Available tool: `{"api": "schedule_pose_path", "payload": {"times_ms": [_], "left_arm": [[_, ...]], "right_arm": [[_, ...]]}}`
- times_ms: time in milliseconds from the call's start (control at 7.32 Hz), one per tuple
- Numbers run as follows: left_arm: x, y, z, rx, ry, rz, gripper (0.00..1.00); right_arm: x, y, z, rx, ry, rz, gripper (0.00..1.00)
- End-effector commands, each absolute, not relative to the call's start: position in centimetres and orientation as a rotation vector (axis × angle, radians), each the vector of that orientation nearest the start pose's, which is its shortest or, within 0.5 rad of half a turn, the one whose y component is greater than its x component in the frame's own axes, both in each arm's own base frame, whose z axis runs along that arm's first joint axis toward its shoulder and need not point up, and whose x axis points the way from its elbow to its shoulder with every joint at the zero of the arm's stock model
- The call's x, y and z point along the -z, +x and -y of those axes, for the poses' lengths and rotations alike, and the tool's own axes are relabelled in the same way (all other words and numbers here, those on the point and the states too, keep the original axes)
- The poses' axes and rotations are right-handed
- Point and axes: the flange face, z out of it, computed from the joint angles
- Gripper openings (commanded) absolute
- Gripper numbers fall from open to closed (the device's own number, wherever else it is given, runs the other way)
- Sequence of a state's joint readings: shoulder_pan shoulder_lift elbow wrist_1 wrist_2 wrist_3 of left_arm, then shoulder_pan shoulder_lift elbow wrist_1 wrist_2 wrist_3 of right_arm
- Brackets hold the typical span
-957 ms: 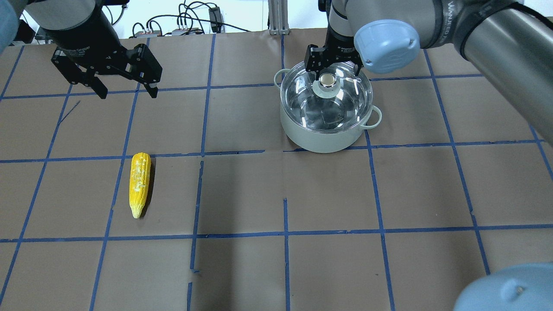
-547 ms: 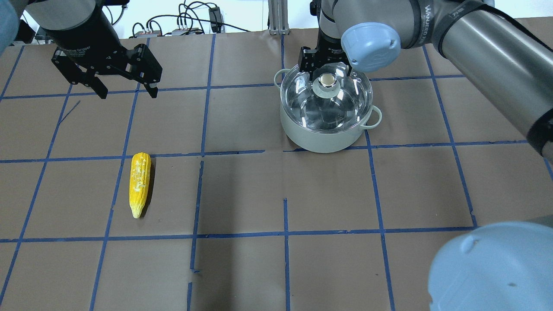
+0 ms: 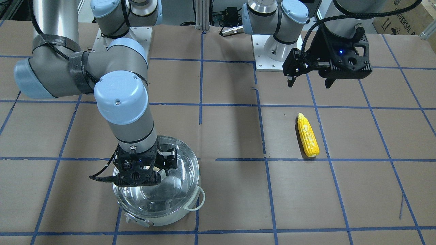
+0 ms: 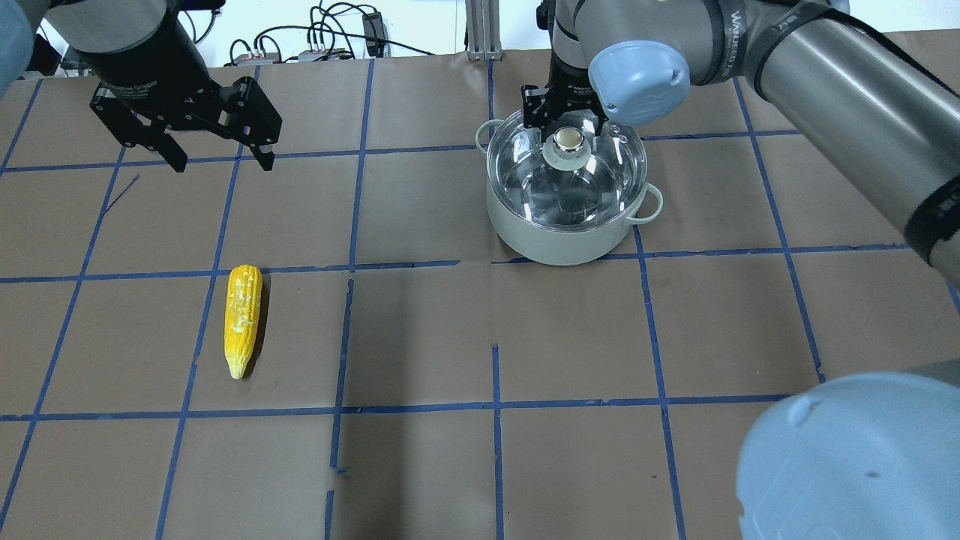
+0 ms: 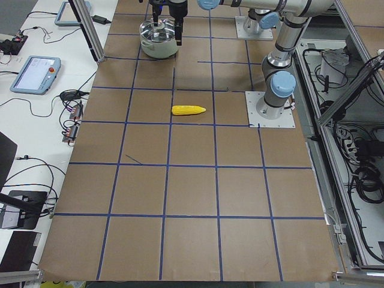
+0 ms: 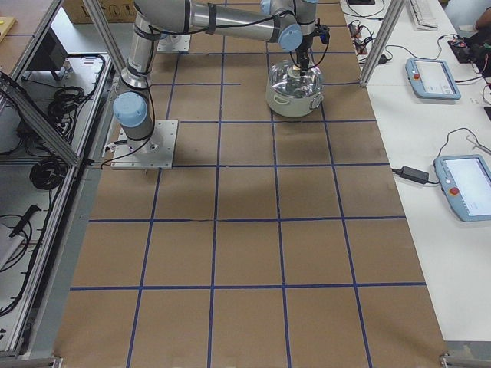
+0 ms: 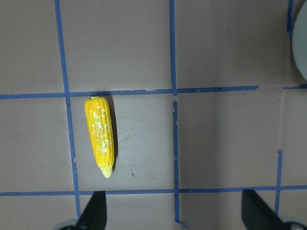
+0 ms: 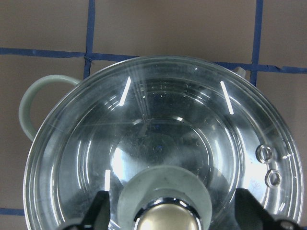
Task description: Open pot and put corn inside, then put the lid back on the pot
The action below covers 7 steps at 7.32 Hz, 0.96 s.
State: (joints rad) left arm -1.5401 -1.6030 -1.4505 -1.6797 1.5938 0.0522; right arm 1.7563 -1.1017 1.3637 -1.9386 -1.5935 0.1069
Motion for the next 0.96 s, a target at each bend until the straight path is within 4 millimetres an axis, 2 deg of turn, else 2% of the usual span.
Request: {"api": "schedule_pose_path", "payload": {"times_ms": [0,273,410,683,820], "left_arm": [[-52.0,-11.6,50.6,-0.035,0.036,-3.119,1.00],[-52.0,-11.5,50.6,-0.035,0.041,-3.118,1.00],[-52.0,-11.5,50.6,-0.035,0.043,-3.118,1.00],[-52.0,-11.5,50.6,-0.038,0.046,-3.116,1.00],[-52.0,-11.5,50.5,-0.040,0.048,-3.113,1.00]], "right_arm": [[-35.3,25.5,64.4,0.158,-0.124,-3.144,0.54],[-35.8,25.5,64.4,0.150,-0.126,-3.151,0.46],[-37.1,25.4,64.3,0.134,-0.129,-3.153,0.46],[-42.1,24.6,64.5,0.090,-0.134,-3.158,0.45],[-44.3,23.8,63.8,0.108,-0.151,-3.154,0.44]]}}
